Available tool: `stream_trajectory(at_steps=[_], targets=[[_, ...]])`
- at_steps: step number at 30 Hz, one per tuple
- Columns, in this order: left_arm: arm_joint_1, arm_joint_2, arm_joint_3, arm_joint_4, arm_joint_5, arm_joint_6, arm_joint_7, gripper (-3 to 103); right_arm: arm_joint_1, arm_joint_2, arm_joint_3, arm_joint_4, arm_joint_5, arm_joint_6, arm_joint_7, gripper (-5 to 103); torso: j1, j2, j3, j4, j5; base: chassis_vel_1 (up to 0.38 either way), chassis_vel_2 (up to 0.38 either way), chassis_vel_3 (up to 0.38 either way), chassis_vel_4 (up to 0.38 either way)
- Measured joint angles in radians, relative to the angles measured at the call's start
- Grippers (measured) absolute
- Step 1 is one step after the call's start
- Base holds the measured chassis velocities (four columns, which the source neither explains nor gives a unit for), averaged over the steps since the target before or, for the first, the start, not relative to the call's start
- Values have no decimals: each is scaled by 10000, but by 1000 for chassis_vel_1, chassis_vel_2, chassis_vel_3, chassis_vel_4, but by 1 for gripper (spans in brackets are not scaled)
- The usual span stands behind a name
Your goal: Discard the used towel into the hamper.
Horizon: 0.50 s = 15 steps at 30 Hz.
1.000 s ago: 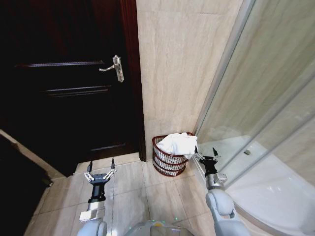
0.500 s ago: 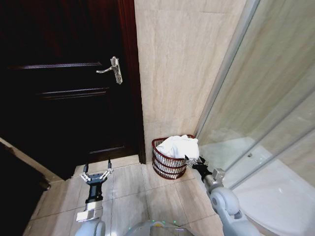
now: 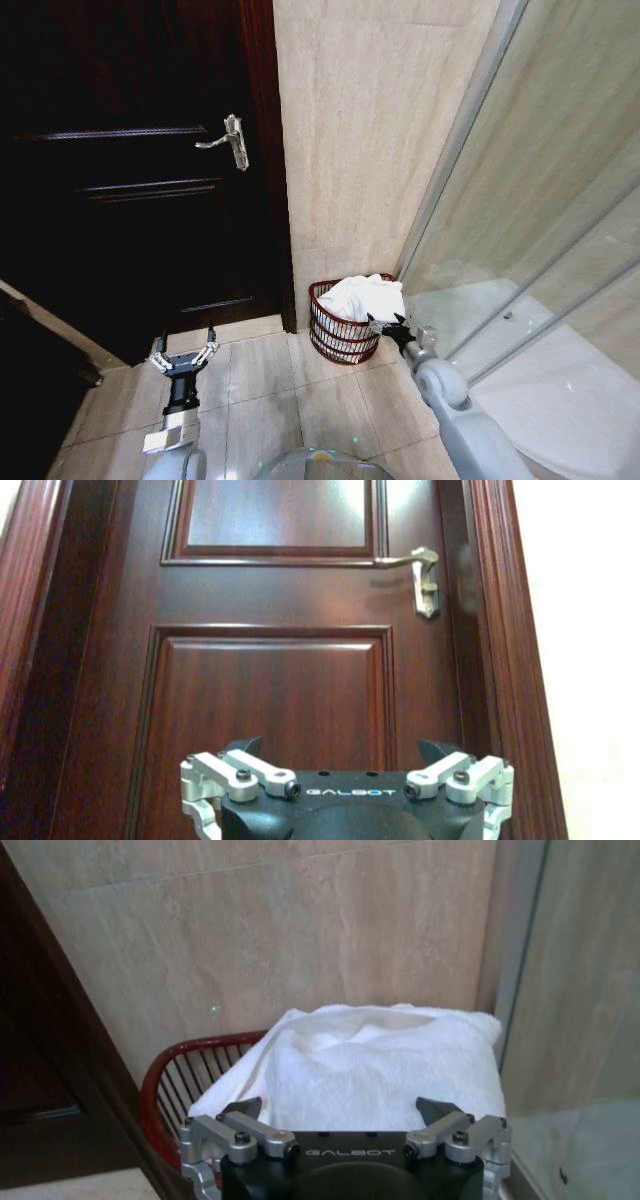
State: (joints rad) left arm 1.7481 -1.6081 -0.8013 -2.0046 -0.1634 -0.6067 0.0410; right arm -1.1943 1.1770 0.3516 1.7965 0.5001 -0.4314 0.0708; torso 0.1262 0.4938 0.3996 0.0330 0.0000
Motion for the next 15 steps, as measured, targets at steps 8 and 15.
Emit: stream_trajectory(at_steps=[8, 15], targets=[[100, 0, -77, -380, -49, 68, -42, 100, 1256, -457, -787, -1054, 527, -476, -34, 100, 1, 3, 2, 0, 0, 0, 0, 0, 0], [125, 0, -305, -479, -188, 74, -43, 100, 2126, -769, -1372, -1876, 1156, -926, -177, 100, 2, 5, 3, 0, 0, 0, 0, 0, 0]])
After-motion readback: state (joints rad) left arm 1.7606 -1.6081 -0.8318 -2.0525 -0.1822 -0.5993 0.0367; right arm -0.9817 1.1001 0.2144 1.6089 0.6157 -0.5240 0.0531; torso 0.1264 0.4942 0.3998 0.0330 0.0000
